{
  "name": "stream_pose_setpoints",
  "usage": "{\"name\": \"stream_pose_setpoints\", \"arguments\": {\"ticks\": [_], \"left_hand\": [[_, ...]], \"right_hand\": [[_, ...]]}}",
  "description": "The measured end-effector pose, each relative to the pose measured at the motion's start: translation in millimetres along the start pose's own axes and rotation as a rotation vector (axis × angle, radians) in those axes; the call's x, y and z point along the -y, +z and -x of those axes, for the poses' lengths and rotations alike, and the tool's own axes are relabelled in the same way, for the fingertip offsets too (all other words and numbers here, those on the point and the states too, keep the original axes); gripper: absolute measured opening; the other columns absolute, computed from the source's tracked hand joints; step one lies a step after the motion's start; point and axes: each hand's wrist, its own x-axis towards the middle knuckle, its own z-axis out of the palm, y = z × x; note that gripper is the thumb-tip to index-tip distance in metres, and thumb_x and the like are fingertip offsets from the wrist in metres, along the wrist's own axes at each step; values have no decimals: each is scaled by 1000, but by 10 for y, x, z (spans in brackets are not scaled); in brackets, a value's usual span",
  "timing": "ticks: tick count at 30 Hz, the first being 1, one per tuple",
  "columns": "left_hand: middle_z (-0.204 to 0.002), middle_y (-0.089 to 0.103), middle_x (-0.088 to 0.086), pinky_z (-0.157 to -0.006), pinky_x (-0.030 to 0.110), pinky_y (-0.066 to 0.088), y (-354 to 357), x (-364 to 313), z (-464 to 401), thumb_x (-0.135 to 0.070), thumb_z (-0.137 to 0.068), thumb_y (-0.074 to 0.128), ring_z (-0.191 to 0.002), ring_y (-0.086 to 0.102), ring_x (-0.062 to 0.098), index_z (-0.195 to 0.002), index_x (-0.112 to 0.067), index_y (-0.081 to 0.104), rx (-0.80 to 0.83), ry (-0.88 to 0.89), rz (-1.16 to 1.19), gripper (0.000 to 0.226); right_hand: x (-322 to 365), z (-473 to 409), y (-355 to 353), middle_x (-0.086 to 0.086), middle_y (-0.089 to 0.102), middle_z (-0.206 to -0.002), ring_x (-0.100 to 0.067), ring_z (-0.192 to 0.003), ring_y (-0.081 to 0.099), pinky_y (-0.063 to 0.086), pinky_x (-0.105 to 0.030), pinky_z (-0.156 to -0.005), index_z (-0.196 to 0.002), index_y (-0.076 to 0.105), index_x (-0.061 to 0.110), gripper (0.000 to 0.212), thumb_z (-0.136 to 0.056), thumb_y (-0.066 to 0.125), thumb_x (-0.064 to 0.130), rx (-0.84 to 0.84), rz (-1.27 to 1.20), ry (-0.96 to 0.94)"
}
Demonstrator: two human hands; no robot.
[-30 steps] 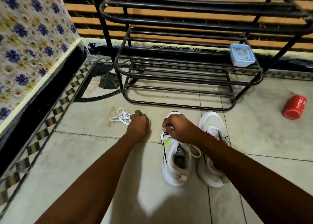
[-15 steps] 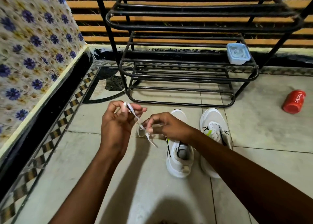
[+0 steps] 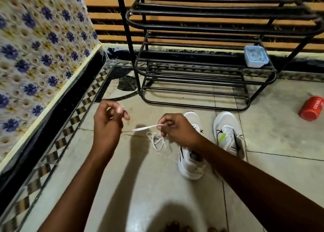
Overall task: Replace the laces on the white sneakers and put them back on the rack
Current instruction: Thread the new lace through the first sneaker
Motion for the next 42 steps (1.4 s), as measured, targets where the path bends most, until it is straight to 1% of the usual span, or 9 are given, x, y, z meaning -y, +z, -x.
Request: {"name": "stream_pose_setpoints", "arguments": {"ticks": [8,13,19,24,29,32,35,39,42], "left_hand": [[-76,63,-1,-58,28,45,-608,1230,460,-4,-89,62,-74,63,23,-71,-28,53,514,-394,-957,32],[-89,63,-14,-87,40,46,-343,1058,527,-24,-86,70,-85,59,9,-71,-42,64,299,-260,-1087,23],[-114,77,6,-86,23,53,216,350,492,-4,-92,73,-110,71,17,-134,-19,60,539,-375,173,47],[-63,55,6,-72,37,41,224,594,459,-20,-103,61,-62,53,21,-83,-15,75,246,-336,114,25],[-71,70,-5,-66,28,45,-80,802,306,-18,-84,76,-89,71,27,-70,-25,74,304,-444,-765,16],[-113,76,-5,-94,33,53,88,432,239,4,-74,81,-121,65,17,-113,-25,74,368,-357,-291,50],[-106,76,14,-98,36,56,336,7,259,-4,-94,68,-104,72,23,-141,-22,58,606,-305,225,51],[-62,36,3,-52,24,34,368,14,294,-23,-102,54,-51,31,13,-114,-11,73,544,-410,440,25],[-60,38,3,-50,24,29,181,345,207,-19,-105,56,-52,32,11,-89,-13,75,471,-317,-14,25]], "right_hand": [[286,-19,-296,-4,72,-71,-3,-60,60,46,-18,-64,-91,72,6,7,-94,68,10,84,202,-33],[424,42,-166,0,74,-74,-4,-72,68,47,-15,-73,-92,72,12,5,-92,68,9,186,326,-124],[573,105,-153,-2,72,-78,-16,-75,73,52,-27,-71,-93,64,15,8,-92,68,8,188,258,-190],[723,151,-352,-10,72,-79,-7,-69,67,44,-14,-66,-91,67,7,9,-89,76,7,85,152,-164],[824,226,-500,-6,75,-78,-4,-69,65,44,-13,-64,-89,71,6,8,-88,78,10,50,182,-185],[861,254,-431,-3,75,-78,-4,-71,66,43,-13,-66,-88,72,10,6,-87,78,11,96,229,-199],[905,286,-414,1,72,-78,-2,-70,63,42,-14,-68,-88,72,15,5,-88,77,14,31,286,-264],[912,306,-559,0,71,-82,-14,-75,66,51,-31,-68,-89,72,15,8,-86,79,15,-63,259,-278],[871,331,-668,-1,71,-83,-9,-75,63,50,-26,-70,-90,73,10,11,-84,82,11,-74,253,-259]]}}
